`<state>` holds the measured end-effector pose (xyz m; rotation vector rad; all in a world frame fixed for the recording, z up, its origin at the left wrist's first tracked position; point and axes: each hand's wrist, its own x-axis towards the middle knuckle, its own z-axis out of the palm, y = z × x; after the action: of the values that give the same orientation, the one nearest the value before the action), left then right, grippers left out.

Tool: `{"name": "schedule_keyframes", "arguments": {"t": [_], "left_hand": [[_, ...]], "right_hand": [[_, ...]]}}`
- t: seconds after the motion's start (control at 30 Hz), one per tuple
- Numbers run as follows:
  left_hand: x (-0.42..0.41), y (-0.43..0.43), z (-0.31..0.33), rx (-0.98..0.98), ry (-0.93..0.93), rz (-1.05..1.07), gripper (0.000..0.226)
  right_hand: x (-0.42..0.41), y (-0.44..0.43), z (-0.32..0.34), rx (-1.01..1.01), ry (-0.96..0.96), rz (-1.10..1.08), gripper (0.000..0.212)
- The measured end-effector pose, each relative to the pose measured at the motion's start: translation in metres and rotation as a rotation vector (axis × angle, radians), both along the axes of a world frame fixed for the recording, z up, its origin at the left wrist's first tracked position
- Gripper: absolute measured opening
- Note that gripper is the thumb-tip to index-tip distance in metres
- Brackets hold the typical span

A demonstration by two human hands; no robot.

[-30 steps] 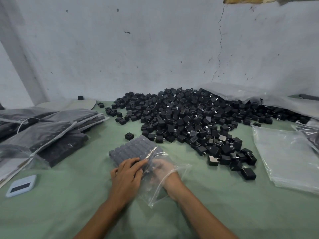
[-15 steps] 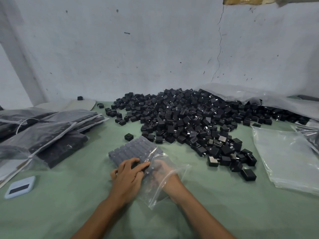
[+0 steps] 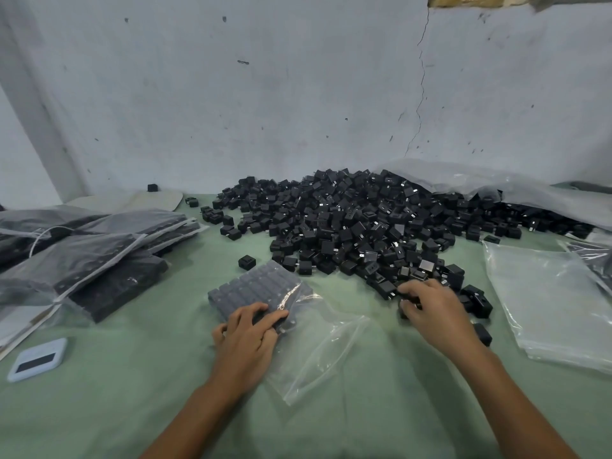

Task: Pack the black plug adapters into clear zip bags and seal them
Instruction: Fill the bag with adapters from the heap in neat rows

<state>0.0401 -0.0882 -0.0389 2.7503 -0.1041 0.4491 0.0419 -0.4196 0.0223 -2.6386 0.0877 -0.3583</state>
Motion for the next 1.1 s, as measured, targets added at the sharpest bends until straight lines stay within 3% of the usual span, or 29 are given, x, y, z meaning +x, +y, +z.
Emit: {"name": "schedule_keyframes", "arguments": {"t": [0.07,0.17,0.37,0.7,0.77,0.83,0.9,0.93,1.0,1.1], "left_hand": [[-0.001,0.000,0.000,0.001,0.004,0.002,0.052],[0.000,0.000,0.002,0.006,0.003,0.002,0.052],[-0.002,0.000,0.001,0.024,0.009,0.004,0.048],[-0.003,-0.002,0.003,0.014,0.005,0.000,0.053],[-0.004,-0.001,0.003,0.016,0.009,-0.001,0.052],[-0.003,-0.001,0.004,0.014,0.013,0.000,0.053],[-0.003,-0.002,0.004,0.013,0.015,0.003,0.054],[-0.003,-0.002,0.005,0.010,0.015,0.005,0.054],[-0.003,-0.002,0.005,0.001,0.013,0.007,0.054],[-0.003,-0.002,0.004,0.009,0.017,0.007,0.054]], "right_hand": [[0.006,-0.014,-0.010,-0.151,0.071,-0.088,0.034],[0.009,-0.022,-0.023,-0.115,0.140,-0.103,0.038],[0.009,-0.026,-0.033,-0.205,0.008,-0.168,0.039],[0.006,-0.028,-0.035,-0.308,0.060,-0.198,0.035],[0.004,-0.025,-0.032,-0.112,-0.053,-0.167,0.030],[0.000,-0.017,-0.020,0.445,-0.071,-0.083,0.024],[-0.004,-0.011,-0.006,1.106,0.015,0.027,0.023],[-0.005,-0.011,-0.001,1.331,0.061,0.095,0.025],[-0.004,-0.011,0.005,1.555,0.113,0.200,0.027],[-0.008,-0.009,0.009,1.631,0.133,0.309,0.029]]}}
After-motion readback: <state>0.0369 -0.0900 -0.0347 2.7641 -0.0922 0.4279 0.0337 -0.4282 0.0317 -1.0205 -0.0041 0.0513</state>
